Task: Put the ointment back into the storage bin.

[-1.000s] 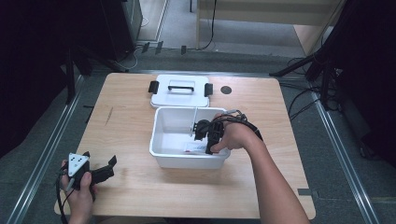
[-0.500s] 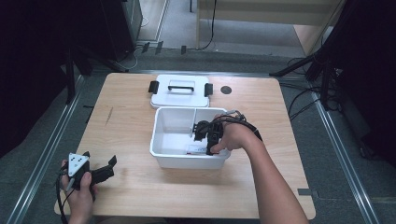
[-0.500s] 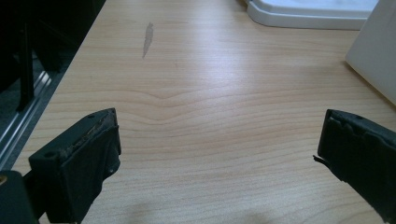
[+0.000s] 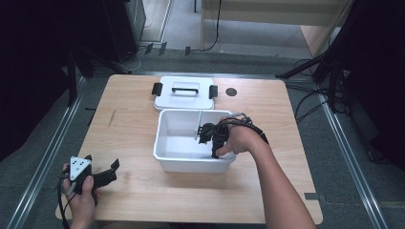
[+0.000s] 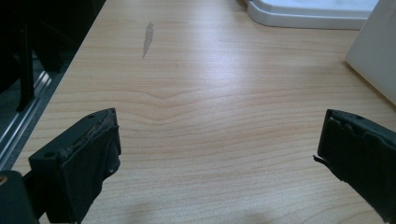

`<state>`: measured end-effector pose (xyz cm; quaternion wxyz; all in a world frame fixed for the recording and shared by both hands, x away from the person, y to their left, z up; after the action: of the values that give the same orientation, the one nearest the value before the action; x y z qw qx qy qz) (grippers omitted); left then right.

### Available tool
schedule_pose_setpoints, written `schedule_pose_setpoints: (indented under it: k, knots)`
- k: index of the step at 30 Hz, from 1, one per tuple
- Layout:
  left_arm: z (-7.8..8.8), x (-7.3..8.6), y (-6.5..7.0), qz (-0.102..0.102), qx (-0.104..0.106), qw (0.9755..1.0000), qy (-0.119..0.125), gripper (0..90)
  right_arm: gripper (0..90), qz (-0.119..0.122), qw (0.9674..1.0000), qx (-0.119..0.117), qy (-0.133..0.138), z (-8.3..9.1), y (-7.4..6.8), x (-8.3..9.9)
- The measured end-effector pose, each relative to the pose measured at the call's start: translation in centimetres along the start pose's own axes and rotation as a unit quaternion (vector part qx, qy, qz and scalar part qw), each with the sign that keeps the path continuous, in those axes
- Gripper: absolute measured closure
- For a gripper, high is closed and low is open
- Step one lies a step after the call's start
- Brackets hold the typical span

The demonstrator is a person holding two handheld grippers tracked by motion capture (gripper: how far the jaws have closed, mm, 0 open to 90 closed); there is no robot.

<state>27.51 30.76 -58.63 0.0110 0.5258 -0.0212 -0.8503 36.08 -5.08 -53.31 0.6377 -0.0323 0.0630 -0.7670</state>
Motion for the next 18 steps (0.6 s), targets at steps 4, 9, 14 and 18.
schedule_pose_setpoints:
  k: [4, 9, 14, 18]
  knots:
    - [0.0, 0.0, 0.0, -0.001, 0.000, 1.0000, 0.000, 0.2, 77.7, -0.003, 1.0000, -0.002, 0.008, 0.3, 0.0, -0.1]
    - [0.0, 0.0, 0.0, -0.001, 0.000, 1.0000, 0.000, 0.2, 77.9, -0.006, 0.9999, -0.003, 0.012, 1.0, -0.1, 0.0]
    - [0.0, 0.0, 0.0, -0.001, 0.000, 1.0000, -0.001, 0.2, 77.8, -0.008, 0.9998, 0.001, 0.017, 2.1, -0.3, 0.1]
    - [0.0, 0.0, 0.0, -0.001, 0.000, 1.0000, -0.001, 0.2, 77.8, -0.004, 0.9997, 0.006, 0.021, 3.3, -0.5, 0.1]
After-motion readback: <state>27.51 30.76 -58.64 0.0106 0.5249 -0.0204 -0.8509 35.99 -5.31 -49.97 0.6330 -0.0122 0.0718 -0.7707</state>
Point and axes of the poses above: each handheld gripper's, and its own axes: z roughly backward along the jaws, x roughly out of its underside, y roughly to its right, the point moved 8 cm from there along -z, roughly forward along the jaws, and after that the axes turned 5 degrees about -x, right-handed, at the moved point
